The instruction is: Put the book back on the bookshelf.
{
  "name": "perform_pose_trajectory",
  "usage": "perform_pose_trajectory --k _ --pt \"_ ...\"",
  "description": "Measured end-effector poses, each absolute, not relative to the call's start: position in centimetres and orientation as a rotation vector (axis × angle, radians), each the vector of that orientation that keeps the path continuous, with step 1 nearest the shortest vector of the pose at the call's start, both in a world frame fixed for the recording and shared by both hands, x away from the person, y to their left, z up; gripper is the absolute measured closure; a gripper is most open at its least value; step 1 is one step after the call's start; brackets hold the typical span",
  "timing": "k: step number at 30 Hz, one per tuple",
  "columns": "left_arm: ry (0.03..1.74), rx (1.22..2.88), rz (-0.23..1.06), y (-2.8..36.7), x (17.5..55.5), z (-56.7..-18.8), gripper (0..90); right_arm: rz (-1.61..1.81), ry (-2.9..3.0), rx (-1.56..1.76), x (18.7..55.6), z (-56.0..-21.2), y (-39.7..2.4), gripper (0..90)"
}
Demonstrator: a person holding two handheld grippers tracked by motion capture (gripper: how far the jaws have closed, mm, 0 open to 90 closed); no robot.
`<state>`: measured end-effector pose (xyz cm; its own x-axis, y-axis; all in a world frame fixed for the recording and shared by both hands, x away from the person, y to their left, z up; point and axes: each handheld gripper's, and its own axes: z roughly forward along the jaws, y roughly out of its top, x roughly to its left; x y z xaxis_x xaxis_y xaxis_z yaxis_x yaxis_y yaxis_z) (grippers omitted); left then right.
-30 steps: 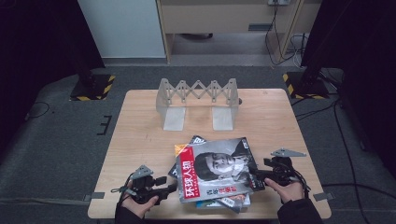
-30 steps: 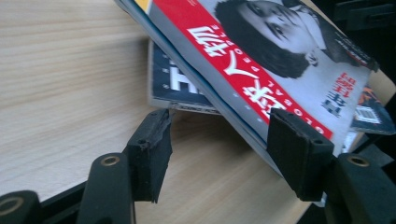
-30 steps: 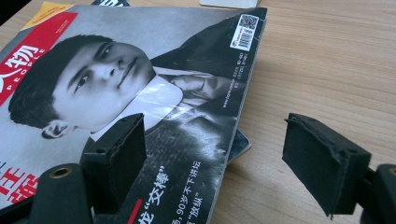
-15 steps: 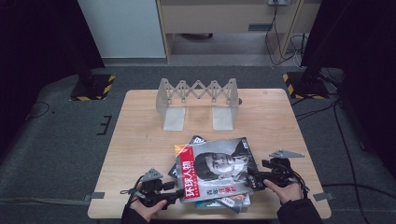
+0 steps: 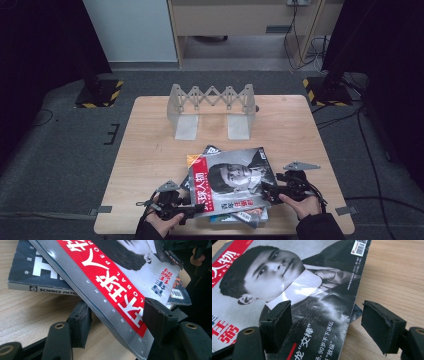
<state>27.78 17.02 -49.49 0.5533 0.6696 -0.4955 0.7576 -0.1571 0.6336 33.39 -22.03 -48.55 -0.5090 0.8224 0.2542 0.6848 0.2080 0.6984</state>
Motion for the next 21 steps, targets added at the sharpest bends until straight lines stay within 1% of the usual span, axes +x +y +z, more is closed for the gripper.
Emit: perform_pose_trajectory --k 7,11,15,21 --pt "1.126 1.860 -0.109 17.1 27.3 -48.9 46.1 1.167 2.313 1.457 33.4 -48.8 -21.9 25.1" --pt "1.097 1.841 -0.092 17.1 27.3 -48.4 46.8 1.176 2.316 1.463 33.4 -48.9 -21.8 24.9" --pt "1.066 1.784 -0.105 16.8 27.7 -47.8 47.4 1.184 2.323 1.462 33.4 -49.0 -21.8 24.9" --pt "1.080 1.787 -0.147 16.0 29.2 -47.9 47.4 1.195 2.322 1.468 33.4 -49.0 -21.9 25.0"
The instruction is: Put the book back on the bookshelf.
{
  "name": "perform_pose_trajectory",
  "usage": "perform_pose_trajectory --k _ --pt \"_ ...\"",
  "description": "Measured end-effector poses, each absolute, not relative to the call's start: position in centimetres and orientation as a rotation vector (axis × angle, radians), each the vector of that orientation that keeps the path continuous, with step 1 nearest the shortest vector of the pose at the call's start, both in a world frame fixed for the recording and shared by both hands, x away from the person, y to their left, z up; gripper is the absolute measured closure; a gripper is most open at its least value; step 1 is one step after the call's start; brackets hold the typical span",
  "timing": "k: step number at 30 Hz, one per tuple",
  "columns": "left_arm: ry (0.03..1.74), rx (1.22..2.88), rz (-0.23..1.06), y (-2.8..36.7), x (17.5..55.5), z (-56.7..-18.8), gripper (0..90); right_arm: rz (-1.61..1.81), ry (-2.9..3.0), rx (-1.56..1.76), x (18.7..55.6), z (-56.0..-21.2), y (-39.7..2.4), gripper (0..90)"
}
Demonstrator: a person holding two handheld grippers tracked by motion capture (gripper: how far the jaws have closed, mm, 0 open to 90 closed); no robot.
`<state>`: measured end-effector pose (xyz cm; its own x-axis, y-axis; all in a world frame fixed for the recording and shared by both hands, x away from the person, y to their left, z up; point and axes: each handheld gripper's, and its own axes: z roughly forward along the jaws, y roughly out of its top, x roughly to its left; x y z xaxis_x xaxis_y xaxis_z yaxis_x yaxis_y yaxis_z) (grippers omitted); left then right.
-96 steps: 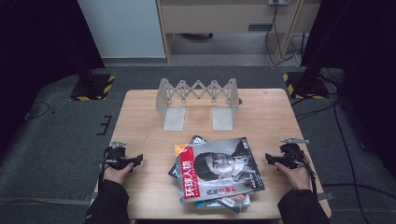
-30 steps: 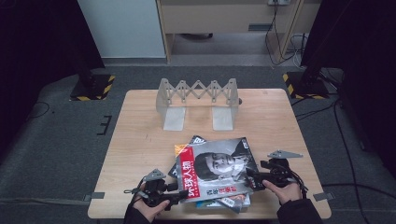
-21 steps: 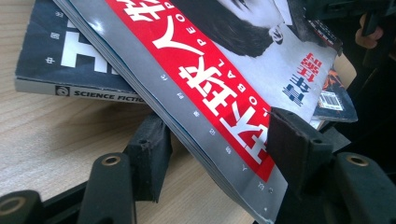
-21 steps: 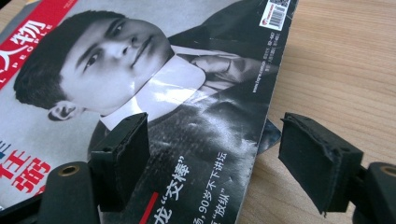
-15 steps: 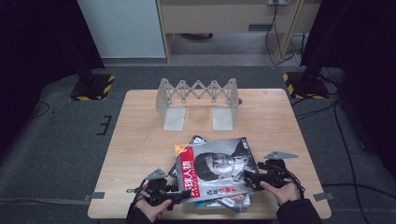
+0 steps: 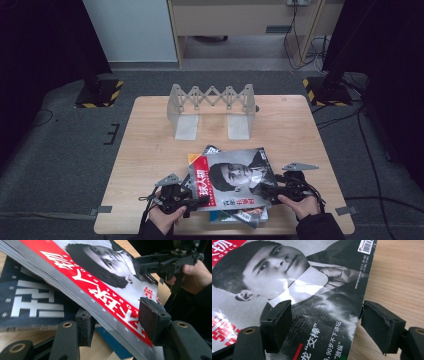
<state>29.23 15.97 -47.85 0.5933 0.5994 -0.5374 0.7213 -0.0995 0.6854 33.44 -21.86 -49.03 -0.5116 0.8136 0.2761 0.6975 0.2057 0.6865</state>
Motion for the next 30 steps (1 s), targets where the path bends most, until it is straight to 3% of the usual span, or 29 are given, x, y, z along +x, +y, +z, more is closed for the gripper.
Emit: perform_pose_trajectory --k 5,15,30 --pt "1.085 1.788 -0.168 15.6 30.2 -48.0 51.3 1.196 2.323 1.473 33.5 -49.1 -21.9 24.9" --pt "1.105 1.797 -0.207 15.4 31.4 -47.8 71.9 1.197 2.326 1.478 33.6 -49.0 -21.9 23.5" --pt "1.095 1.749 -0.193 15.5 32.6 -46.3 82.4 1.243 2.109 1.572 34.2 -48.3 -24.7 18.8"
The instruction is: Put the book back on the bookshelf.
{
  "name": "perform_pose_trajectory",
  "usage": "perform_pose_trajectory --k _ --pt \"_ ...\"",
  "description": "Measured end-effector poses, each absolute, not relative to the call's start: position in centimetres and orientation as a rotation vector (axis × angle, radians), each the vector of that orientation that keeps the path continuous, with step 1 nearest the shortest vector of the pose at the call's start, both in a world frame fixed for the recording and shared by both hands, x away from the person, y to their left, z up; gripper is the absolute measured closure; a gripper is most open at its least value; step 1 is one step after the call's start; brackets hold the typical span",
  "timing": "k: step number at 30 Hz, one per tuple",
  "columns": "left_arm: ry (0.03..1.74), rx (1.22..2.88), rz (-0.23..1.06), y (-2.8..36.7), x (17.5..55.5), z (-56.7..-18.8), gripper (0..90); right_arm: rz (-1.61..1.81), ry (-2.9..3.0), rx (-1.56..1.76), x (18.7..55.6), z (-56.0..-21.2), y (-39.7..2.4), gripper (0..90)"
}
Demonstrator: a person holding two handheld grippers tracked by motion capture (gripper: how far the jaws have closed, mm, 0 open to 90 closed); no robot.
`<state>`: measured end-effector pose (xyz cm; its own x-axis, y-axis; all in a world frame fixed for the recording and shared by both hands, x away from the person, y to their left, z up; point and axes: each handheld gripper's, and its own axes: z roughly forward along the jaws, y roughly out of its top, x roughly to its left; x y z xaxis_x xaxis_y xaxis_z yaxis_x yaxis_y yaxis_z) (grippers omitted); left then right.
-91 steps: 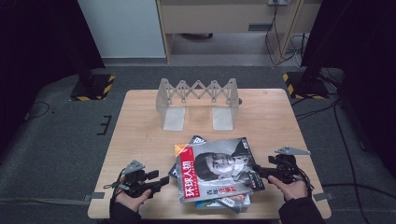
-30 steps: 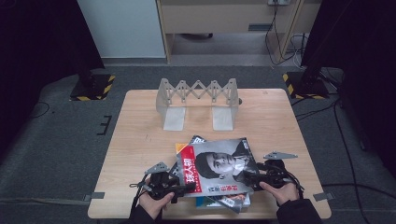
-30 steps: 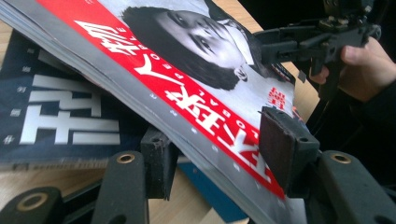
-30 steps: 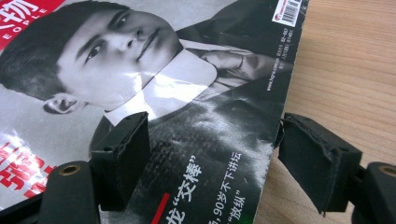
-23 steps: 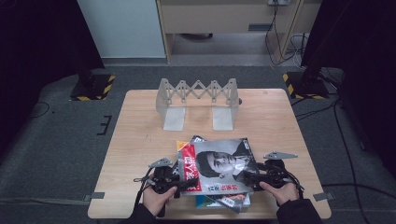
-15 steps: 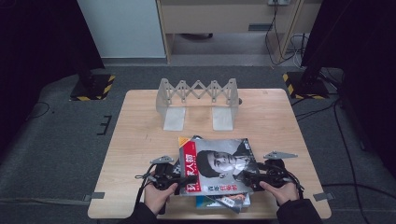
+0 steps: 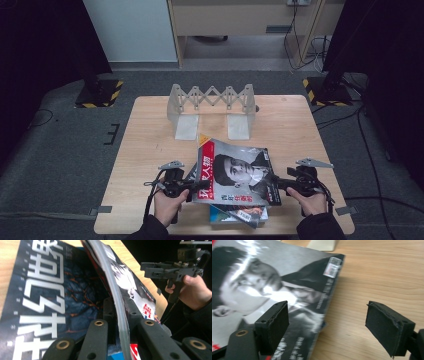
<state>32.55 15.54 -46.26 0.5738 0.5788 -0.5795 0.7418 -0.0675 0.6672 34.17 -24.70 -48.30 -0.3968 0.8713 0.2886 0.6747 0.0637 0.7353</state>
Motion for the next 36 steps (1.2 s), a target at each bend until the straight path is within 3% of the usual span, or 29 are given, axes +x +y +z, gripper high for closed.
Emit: perform_pose_trajectory --k 18,36 --pt "1.068 1.640 -0.268 15.3 33.9 -44.0 86.2 0.903 2.042 1.611 35.7 -50.2 -27.4 13.3" --pt "0.942 1.558 -0.231 14.3 34.7 -39.4 86.3 0.827 2.066 1.563 36.1 -51.0 -27.9 10.8"
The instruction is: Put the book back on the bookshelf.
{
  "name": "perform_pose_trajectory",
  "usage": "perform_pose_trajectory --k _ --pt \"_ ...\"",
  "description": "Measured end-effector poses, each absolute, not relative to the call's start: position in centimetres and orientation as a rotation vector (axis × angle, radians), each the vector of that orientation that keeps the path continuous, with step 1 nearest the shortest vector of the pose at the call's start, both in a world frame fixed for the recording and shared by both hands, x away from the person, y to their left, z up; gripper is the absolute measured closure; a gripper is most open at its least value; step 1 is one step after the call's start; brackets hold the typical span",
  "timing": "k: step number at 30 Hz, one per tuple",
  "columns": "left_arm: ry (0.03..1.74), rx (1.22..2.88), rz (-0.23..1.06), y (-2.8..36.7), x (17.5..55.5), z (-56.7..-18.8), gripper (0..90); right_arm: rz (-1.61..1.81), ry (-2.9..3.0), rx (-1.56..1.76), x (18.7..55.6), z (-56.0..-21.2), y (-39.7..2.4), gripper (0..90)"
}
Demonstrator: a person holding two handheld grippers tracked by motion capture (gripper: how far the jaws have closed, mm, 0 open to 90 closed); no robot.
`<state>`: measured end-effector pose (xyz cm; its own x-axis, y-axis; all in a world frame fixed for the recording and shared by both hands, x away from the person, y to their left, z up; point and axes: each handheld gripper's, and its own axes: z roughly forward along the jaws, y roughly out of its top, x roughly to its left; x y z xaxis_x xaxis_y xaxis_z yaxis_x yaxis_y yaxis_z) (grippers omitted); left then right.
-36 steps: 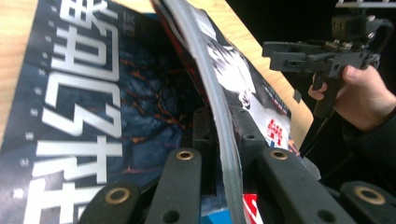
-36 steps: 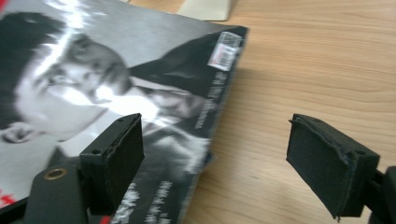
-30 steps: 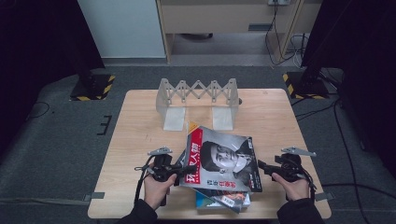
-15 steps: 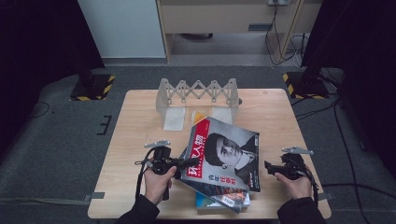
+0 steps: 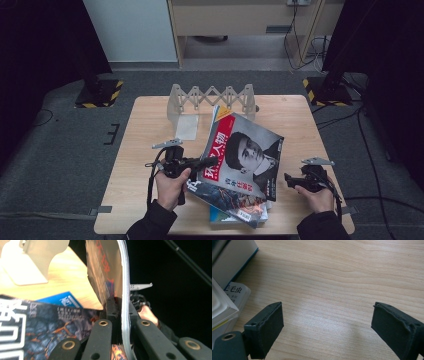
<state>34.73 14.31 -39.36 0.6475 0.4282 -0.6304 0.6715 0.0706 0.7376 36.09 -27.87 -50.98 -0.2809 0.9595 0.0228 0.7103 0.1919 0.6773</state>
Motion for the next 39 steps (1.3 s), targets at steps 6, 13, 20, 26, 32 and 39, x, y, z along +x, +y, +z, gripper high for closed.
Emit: perform_pose_trajectory --k 6,13,20,26,32,39 --pt "0.912 1.545 -0.211 13.7 35.0 -37.9 86.3 0.823 2.067 1.565 36.2 -51.1 -28.0 10.5" --pt "0.903 1.483 -0.192 14.3 35.4 -36.3 86.2 0.826 2.072 1.558 36.2 -51.1 -28.0 10.3" --pt "0.922 1.467 -0.095 16.9 35.3 -34.5 86.2 0.828 2.088 1.557 36.3 -51.4 -28.1 8.3" --pt "0.952 1.446 -0.042 18.9 35.4 -34.3 86.1 0.798 2.130 1.557 36.4 -52.0 -28.3 7.0" --pt "0.982 1.411 -0.009 20.8 35.7 -34.0 86.2 0.757 2.181 1.541 36.4 -52.8 -28.5 5.7" --pt "0.999 1.400 0.049 22.4 35.7 -33.1 86.1 0.808 2.138 1.505 36.1 -53.4 -28.4 1.3"
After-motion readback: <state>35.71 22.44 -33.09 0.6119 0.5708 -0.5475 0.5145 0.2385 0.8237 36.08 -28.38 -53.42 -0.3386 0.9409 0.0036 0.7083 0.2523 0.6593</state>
